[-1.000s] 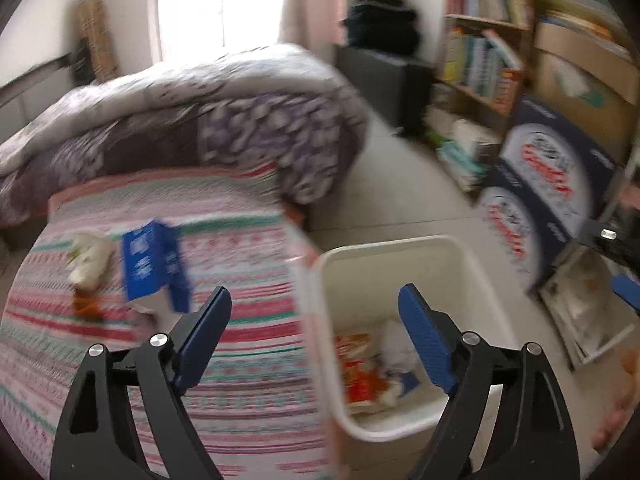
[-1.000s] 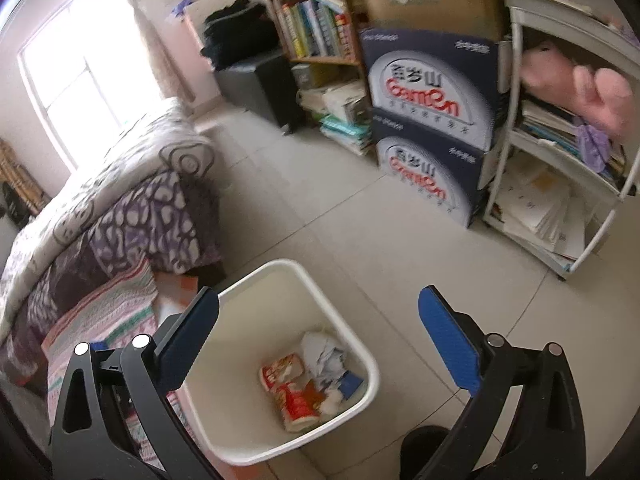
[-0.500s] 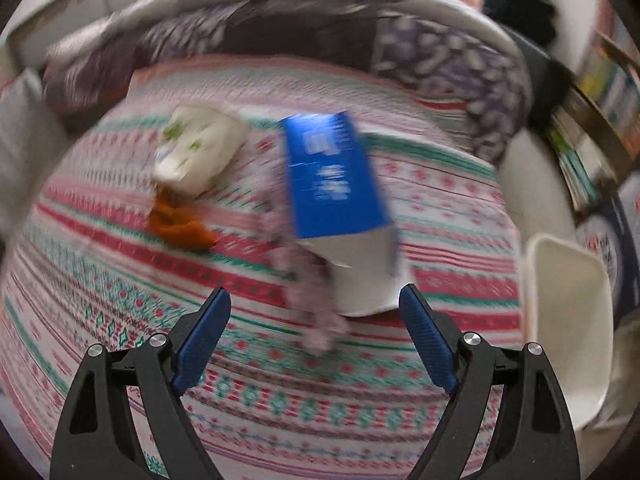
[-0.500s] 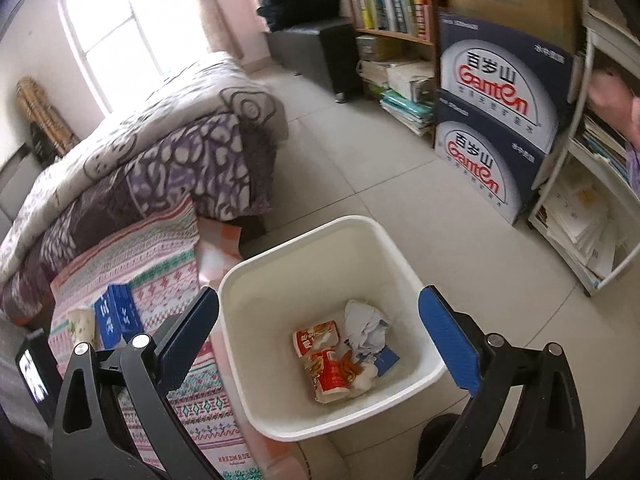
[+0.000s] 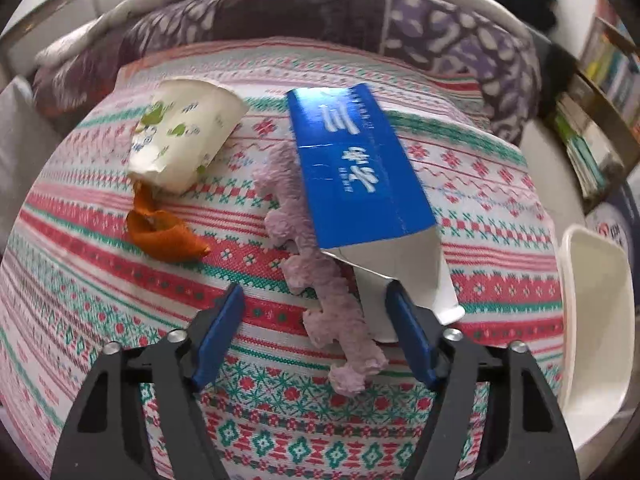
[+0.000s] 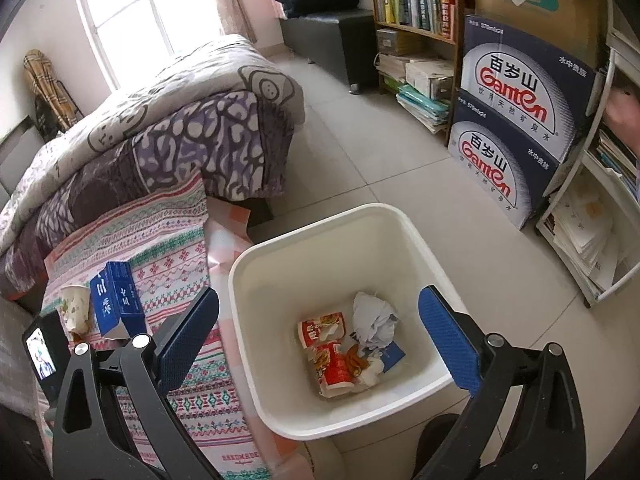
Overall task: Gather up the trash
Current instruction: 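Grasp the pink fuzzy strip with the left tool while the right tool grasps the blue box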
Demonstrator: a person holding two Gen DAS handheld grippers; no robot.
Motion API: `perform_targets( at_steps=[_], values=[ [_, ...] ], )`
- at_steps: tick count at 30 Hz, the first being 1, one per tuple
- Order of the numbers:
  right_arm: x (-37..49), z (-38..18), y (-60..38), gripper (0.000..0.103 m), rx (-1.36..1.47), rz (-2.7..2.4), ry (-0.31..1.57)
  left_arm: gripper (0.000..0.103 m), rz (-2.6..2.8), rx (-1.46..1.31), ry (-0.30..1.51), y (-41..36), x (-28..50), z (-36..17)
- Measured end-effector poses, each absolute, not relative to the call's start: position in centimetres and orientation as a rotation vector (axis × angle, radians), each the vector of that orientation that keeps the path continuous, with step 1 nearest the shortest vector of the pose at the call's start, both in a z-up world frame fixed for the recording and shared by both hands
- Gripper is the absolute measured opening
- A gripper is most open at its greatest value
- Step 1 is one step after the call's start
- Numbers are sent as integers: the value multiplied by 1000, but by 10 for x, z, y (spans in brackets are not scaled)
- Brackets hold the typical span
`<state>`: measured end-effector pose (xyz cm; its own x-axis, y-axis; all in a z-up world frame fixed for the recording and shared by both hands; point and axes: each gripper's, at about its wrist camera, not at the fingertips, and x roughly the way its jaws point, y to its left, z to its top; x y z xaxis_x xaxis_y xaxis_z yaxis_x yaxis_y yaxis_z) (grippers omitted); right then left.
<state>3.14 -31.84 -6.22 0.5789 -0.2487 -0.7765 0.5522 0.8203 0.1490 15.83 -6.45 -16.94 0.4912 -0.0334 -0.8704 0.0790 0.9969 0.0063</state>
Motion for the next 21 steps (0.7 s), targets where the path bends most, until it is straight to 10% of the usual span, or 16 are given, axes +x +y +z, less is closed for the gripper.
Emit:
perform_targets(
  at_steps=[4,21],
  values=[
    [42,-66,-301,96,379,-456,841,24,-75,63,1063,-49,156,-165],
    [128,-102,-134,96,59,-194,876,24,-10,-70,1016,88,104,-144]
  ],
)
